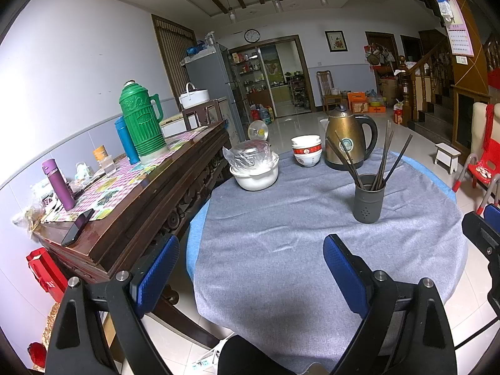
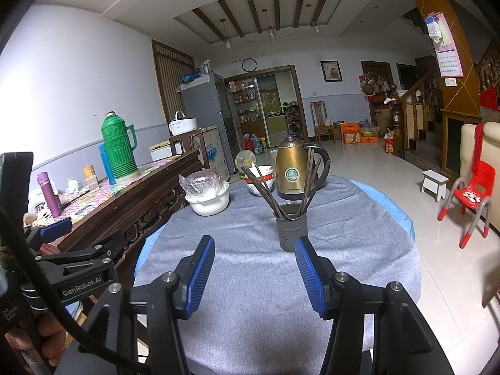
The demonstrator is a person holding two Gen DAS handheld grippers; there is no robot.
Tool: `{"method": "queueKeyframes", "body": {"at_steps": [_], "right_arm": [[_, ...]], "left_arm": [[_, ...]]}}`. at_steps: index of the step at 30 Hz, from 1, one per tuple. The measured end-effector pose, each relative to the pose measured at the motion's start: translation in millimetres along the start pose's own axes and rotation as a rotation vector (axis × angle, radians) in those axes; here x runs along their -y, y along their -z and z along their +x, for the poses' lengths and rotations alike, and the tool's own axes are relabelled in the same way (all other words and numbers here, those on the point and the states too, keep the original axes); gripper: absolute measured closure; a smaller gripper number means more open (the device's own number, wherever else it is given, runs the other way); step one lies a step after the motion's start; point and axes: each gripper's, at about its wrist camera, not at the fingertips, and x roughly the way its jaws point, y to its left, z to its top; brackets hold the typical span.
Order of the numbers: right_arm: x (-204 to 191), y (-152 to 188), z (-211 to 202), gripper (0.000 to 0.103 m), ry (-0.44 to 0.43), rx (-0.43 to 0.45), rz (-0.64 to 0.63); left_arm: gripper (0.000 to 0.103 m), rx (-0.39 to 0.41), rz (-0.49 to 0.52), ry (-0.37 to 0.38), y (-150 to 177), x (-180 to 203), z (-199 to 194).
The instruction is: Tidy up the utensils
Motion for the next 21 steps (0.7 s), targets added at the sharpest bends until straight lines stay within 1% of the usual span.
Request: {"method": "queueKeyframes", "body": {"at_steps": [21], "right_arm": [[-1.3, -2.5, -1.6, 0.045, -0.001, -0.001, -0.003]], "left_arm": [[0.010, -0.001, -0.004, -0.004, 0.3, -2.1, -0.5]]}}
